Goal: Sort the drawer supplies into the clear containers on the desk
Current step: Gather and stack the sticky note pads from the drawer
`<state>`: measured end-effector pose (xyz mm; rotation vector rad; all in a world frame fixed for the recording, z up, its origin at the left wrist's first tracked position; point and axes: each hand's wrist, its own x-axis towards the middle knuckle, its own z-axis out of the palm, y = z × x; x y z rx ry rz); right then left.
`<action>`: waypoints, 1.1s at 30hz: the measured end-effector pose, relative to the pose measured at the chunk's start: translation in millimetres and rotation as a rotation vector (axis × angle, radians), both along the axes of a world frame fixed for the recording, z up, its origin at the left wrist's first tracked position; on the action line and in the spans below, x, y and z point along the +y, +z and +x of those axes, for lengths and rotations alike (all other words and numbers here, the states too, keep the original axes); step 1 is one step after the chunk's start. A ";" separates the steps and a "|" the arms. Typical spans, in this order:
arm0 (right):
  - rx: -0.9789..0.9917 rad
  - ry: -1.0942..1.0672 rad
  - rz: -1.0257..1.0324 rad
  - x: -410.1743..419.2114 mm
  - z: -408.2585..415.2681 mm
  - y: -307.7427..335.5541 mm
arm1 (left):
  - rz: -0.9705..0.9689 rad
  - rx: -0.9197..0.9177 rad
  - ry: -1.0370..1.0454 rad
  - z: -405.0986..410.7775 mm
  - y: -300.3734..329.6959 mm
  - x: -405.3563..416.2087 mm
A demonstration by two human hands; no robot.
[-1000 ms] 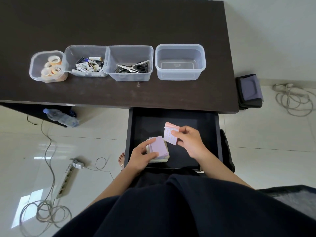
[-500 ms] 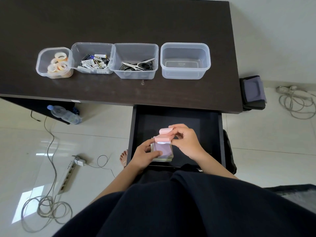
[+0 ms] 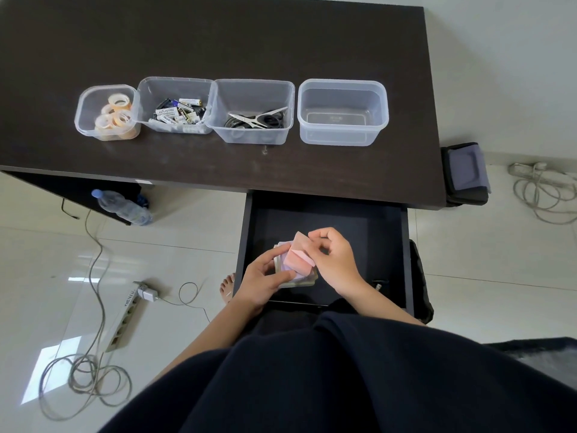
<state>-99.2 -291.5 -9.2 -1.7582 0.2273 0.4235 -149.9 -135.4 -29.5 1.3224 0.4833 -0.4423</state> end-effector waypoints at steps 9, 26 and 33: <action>-0.064 0.099 -0.192 8.6 -12.0 -9.8 | 0.044 0.003 0.036 -3.0 0.3 -1.0; 0.285 0.291 0.253 -11.7 -7.4 -13.8 | -0.140 0.061 0.024 -7.9 20.2 7.7; 0.379 0.261 0.373 -14.5 -6.0 -15.1 | -0.112 0.086 -0.033 -6.2 17.2 10.0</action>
